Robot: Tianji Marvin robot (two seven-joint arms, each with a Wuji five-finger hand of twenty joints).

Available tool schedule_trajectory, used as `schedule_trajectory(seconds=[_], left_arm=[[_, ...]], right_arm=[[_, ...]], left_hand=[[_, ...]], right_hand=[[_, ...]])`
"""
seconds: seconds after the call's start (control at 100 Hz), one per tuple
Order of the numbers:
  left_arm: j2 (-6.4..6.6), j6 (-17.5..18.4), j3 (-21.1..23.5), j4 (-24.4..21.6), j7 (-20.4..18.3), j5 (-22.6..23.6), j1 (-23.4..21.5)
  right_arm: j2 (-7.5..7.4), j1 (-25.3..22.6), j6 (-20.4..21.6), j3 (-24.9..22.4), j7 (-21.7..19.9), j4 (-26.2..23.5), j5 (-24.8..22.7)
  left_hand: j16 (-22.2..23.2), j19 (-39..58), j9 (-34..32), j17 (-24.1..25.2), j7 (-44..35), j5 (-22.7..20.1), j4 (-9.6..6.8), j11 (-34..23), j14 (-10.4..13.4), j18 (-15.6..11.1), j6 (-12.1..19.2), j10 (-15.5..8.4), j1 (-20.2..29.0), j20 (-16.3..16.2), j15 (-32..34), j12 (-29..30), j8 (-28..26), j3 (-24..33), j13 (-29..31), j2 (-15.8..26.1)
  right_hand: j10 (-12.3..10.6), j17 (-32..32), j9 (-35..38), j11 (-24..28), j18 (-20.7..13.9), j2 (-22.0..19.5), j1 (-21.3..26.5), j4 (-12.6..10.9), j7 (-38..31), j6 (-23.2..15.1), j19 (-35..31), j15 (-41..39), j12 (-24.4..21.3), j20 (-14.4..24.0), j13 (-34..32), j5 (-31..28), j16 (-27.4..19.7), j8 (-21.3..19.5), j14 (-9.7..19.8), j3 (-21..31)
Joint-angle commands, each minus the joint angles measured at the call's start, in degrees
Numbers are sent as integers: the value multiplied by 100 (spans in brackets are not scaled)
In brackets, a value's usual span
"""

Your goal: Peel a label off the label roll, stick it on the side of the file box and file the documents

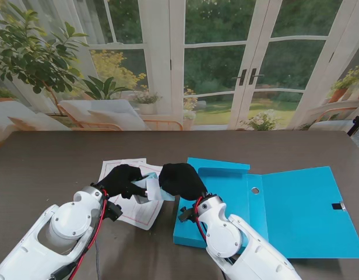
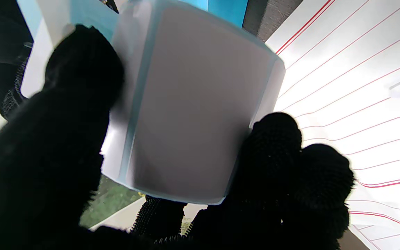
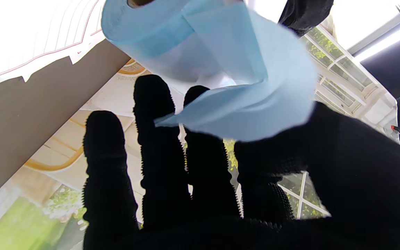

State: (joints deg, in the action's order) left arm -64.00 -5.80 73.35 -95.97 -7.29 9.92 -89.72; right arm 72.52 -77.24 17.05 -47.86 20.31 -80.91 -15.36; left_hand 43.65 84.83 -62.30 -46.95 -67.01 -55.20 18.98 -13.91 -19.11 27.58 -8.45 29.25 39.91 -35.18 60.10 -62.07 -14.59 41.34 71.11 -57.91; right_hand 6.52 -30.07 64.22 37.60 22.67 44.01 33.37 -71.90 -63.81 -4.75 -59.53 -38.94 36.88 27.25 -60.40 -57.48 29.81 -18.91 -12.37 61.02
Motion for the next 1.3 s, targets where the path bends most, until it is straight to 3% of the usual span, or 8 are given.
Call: schedule_trajectory(seconds=[0.0, 0.14, 0.32, 0.62, 0.74, 0.92, 1.15, 1.29], left_arm=[[-39, -19, 24, -35, -81, -31, 18], [-34, -53, 30, -61, -98, -22, 5], [-26, -9, 30, -26, -129, -18, 25], [-12, 48, -20, -13, -176, 16, 78], [-3, 69, -42, -4, -202, 42, 97], [5, 84, -52, 6, -230, 59, 105], [10, 68, -48, -9, -240, 82, 100], [12, 82, -53, 4, -250, 78, 112]], right_arm=[[8, -73, -41, -1, -96, -85, 70], [-40, -114, -224, -38, -365, -202, 291], [-111, -107, -329, -56, -616, -258, 332], [-86, -45, -506, 37, -533, -236, 186], [-29, -25, -598, 78, -369, -216, 169], [-26, 4, -676, 106, -379, -226, 155], [-80, 23, -718, 126, -583, -269, 167], [-48, 57, -784, 187, -467, -225, 50]], left_hand=[[42, 120, -1331, 128, -376, -62, -545, -1174, 283, -152, -279, -1395, 1361, 13, -71, -258, -182, 1632, 107, 876], [44, 120, -1330, 129, -377, -65, -546, -1175, 279, -152, -285, -1393, 1361, 13, -73, -261, -182, 1637, 106, 873], [44, 120, -1328, 130, -376, -61, -548, -1174, 280, -153, -284, -1391, 1365, 14, -77, -261, -183, 1632, 104, 875], [47, 119, -1325, 146, -376, -55, -554, -1173, 279, -159, -283, -1392, 1365, 13, -83, -264, -184, 1629, 104, 877], [48, 119, -1324, 146, -378, -55, -554, -1173, 285, -158, -279, -1398, 1360, 12, -86, -266, -187, 1625, 104, 881], [52, 120, -1324, 145, -379, -58, -556, -1172, 282, -159, -275, -1397, 1363, 12, -84, -266, -187, 1623, 106, 886], [54, 118, -1322, 144, -378, -57, -557, -1170, 277, -156, -272, -1396, 1363, 13, -86, -266, -188, 1621, 104, 890], [55, 120, -1325, 141, -375, -59, -556, -1171, 284, -161, -281, -1401, 1364, 13, -87, -267, -185, 1620, 106, 886]], right_hand=[[-95, 751, 44, 23, 45, -117, -109, -208, -53, -36, -188, 0, -87, -106, -173, -35, 45, -158, 20, 108], [150, 992, -599, -125, 83, -113, -453, 135, 794, 631, -15, 41, -373, -29, 178, 633, 72, 95, -77, -285], [228, 1113, -1025, -54, 66, -242, -1166, 1121, 1907, 914, 156, 7, -568, 170, 484, 1005, 53, -313, -125, -568], [223, 1096, -1074, 5, 91, -264, -1377, 1316, 1821, 775, 181, -34, -554, 202, 497, 887, 65, -403, -187, -670], [229, 1071, -1102, 62, 114, -147, -1266, 1164, 1104, 674, 212, -52, -539, 236, 454, 822, 50, 175, -198, -637], [227, 1094, -1175, 57, 133, -143, -1353, 1219, 982, 754, 240, -4, -537, 223, 490, 772, 31, 221, -195, -705], [216, 1223, -1470, 63, 93, -281, -1883, 1852, 1408, 904, 376, 113, -528, 272, 676, 829, 44, -323, -187, -668], [200, 1144, -1384, 207, 81, -196, -1787, 1937, 1054, 813, 339, 50, -464, 309, 585, 854, 47, -229, -154, -677]])
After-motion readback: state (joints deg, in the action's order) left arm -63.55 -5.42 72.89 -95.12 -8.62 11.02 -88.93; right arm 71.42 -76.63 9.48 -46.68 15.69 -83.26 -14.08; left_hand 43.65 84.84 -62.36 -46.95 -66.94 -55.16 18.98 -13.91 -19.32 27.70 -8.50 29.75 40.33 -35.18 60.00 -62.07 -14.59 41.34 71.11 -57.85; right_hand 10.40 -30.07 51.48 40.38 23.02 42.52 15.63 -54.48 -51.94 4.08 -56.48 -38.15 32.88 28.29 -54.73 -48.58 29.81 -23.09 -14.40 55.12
